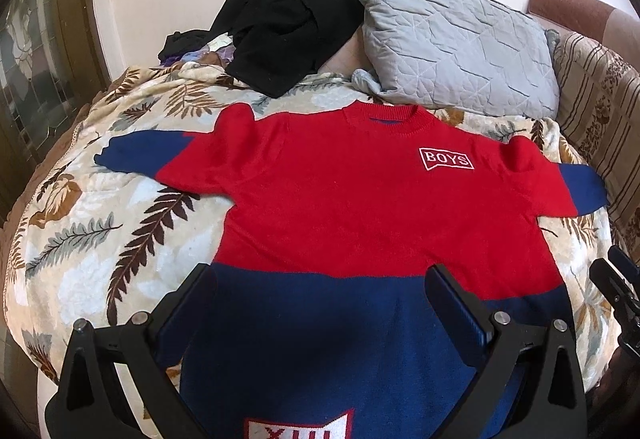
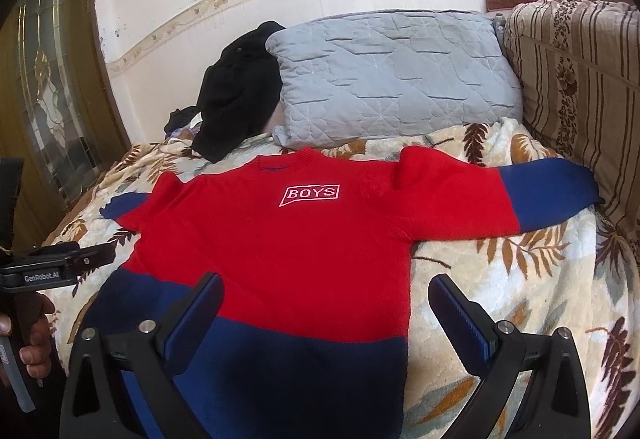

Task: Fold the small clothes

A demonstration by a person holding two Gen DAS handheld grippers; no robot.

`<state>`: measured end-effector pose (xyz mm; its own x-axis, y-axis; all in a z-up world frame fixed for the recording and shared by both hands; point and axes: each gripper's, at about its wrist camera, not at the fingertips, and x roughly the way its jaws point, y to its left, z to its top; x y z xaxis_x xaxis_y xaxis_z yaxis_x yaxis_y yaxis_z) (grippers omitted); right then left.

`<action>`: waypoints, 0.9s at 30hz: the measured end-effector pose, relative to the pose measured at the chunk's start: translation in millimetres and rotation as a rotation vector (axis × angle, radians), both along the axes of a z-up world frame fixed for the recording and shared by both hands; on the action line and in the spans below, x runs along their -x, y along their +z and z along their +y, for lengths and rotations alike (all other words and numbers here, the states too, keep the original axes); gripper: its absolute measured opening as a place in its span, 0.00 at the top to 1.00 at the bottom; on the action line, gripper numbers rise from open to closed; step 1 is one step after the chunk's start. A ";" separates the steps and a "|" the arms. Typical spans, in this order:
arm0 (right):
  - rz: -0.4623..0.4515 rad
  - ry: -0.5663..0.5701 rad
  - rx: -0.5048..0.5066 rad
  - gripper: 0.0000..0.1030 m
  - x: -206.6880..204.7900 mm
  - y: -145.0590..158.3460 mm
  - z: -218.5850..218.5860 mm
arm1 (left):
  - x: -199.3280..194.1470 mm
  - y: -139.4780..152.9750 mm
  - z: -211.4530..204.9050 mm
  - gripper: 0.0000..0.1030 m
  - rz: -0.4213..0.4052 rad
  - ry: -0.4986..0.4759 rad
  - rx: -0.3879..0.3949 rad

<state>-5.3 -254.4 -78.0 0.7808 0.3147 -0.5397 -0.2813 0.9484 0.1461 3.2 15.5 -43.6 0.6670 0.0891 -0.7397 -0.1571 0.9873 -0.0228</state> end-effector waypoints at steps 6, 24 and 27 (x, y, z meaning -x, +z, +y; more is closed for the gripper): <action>-0.017 0.016 -0.004 0.00 2.5 2.8 1.1 | -3.8 -4.6 -6.1 0.00 0.012 -0.003 -0.014; -0.023 0.025 -0.026 0.00 3.2 4.8 0.3 | -10.8 -12.6 -15.4 0.00 0.033 -0.013 -0.031; -0.021 0.026 -0.025 0.00 2.6 4.2 1.1 | -11.2 -12.7 -16.3 0.00 0.035 -0.015 -0.029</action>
<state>-7.9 -253.2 -73.8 0.7830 0.3483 -0.5153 -0.3092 0.9368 0.1635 14.5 -0.8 -56.3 0.6423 0.1015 -0.7598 -0.1426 0.9897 0.0116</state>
